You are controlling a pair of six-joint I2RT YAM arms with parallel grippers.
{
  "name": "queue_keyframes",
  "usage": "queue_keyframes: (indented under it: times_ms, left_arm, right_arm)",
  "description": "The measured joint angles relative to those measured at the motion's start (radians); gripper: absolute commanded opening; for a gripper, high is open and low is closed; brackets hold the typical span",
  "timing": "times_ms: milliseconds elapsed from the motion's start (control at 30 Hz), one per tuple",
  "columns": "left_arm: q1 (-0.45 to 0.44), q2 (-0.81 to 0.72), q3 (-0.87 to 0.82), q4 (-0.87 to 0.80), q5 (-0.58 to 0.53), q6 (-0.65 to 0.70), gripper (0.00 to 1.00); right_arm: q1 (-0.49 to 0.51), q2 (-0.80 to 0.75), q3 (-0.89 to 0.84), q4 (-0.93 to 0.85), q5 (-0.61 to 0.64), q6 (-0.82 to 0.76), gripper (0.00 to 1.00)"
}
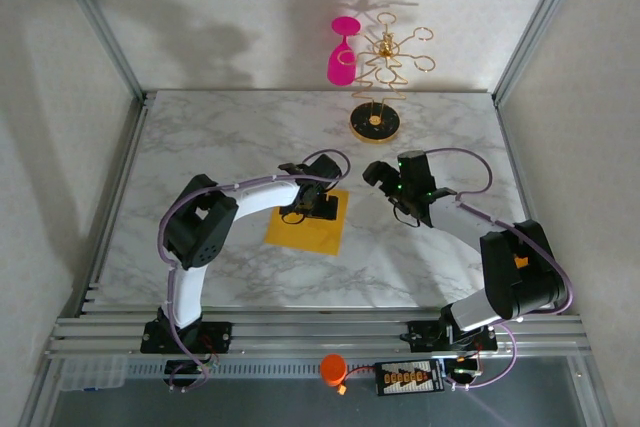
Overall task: Fold a paper plane with a square sheet of paper (pick it up from the middle)
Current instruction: First fold in half a square sheet of paper at the center of the table.
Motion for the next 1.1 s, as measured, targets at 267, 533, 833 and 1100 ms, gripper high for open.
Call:
queue_keyframes:
  times_ms: [267, 533, 833, 1100]
  left_arm:
    - [0.0, 0.01, 0.002, -0.011, -0.015, 0.007, 0.96]
    - [0.0, 0.014, 0.001, 0.001, -0.01, 0.036, 0.93]
    - [0.005, 0.012, -0.006, 0.02, -0.003, 0.051, 0.81]
    - [0.053, -0.045, -0.07, 0.068, 0.077, 0.006, 0.42]
  right_arm:
    - [0.0, 0.001, -0.002, 0.021, -0.002, 0.0, 0.99]
    - [0.0, 0.001, -0.002, 0.022, -0.001, 0.0, 0.99]
    - [0.0, 0.001, -0.002, 0.022, -0.002, 0.0, 0.99]
    - [0.0, 0.001, -0.002, 0.031, -0.002, 0.001, 0.97]
